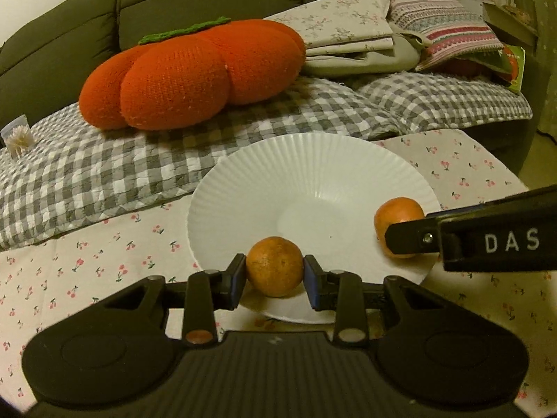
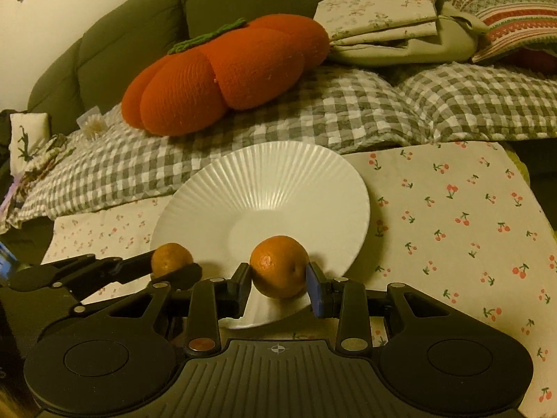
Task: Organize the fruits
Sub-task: 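Carry both held oranges over the white plate with both tools, then open both tools to drop the oranges onto the plate, then grasp a pale yellow fruit with the left tool while the right tool grasps a green fruit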
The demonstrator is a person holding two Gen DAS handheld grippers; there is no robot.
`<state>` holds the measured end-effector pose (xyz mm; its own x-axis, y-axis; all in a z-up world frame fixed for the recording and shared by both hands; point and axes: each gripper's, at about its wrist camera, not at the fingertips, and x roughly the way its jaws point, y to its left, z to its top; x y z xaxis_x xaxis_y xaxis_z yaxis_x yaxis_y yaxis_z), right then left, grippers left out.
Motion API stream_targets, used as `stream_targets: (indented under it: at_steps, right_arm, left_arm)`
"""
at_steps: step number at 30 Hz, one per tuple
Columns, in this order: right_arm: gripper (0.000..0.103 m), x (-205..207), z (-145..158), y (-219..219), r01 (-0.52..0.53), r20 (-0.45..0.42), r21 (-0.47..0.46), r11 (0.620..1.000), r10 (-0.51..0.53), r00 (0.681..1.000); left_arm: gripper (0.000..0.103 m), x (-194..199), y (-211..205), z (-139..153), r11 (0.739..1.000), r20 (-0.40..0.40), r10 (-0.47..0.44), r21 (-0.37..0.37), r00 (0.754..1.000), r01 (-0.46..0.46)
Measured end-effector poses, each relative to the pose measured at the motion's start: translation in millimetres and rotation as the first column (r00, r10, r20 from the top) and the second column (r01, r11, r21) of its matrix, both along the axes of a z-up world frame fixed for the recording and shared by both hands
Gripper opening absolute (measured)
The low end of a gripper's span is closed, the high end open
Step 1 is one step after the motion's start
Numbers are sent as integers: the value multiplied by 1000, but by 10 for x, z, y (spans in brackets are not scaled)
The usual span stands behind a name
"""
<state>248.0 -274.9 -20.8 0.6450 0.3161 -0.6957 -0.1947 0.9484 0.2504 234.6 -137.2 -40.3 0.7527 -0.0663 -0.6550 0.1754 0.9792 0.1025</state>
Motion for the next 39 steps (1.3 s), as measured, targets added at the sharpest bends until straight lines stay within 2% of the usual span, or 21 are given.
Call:
stream_targets:
  at_steps: [7,9,10,11,12,13,14,27,31,35,38,39]
  right_arm:
    - [36,29,-15,-35,5,-15,33,999,-4,1000]
    - [36,26,-18,-22,2,-9,29,1000,-2,1000]
    - [37,23,-13,-16,1,-10,26,1000,-1,1000]
    - [39,22,-9,-14,4,-11,25,1000,-4,1000]
    - [45,15,6,-25,6,-7,33,999,-6,1000]
    - [50,4,28,-38,11,0,44,999,-11,1000]
    - [51,-3,50,-47,17,7,51,999,-17,1000]
    - [53,-149,269,-141,59,6,97,993,-60,998]
    - [56,-274,329,-177,92,-17,106,990,-91,996]
    - [61,-463,376,-199,104,-37,127,986,-100,994]
    - [63,-620,415,-202,102,-36,124,987,-98,995]
    - [67,-657,428,-208,106,-36,122,987,-102,994]
  left_arm:
    - [37,18,-23,-24,1000,6,1,9,1000,-1]
    - [46,14,-19,-18,1000,3,-3,0,1000,3]
    - [54,7,-25,-11,1000,3,-5,0,1000,5]
    - [61,-1,-33,-4,1000,4,-5,4,1000,5]
    - [63,-13,-44,4,1000,8,-7,8,1000,7]
    - [63,-27,-55,12,1000,8,-12,12,1000,11]
    - [63,-36,-64,19,1000,6,-14,15,1000,14]
    - [64,-269,68,253,999,-17,32,-17,999,-32]
    - [69,-452,266,345,997,-24,69,-45,997,-70]
    - [69,-609,500,418,991,-34,113,-66,993,-115]
    - [69,-736,672,468,982,-46,148,-109,988,-152]
    - [69,-775,715,477,979,-55,158,-119,986,-164]
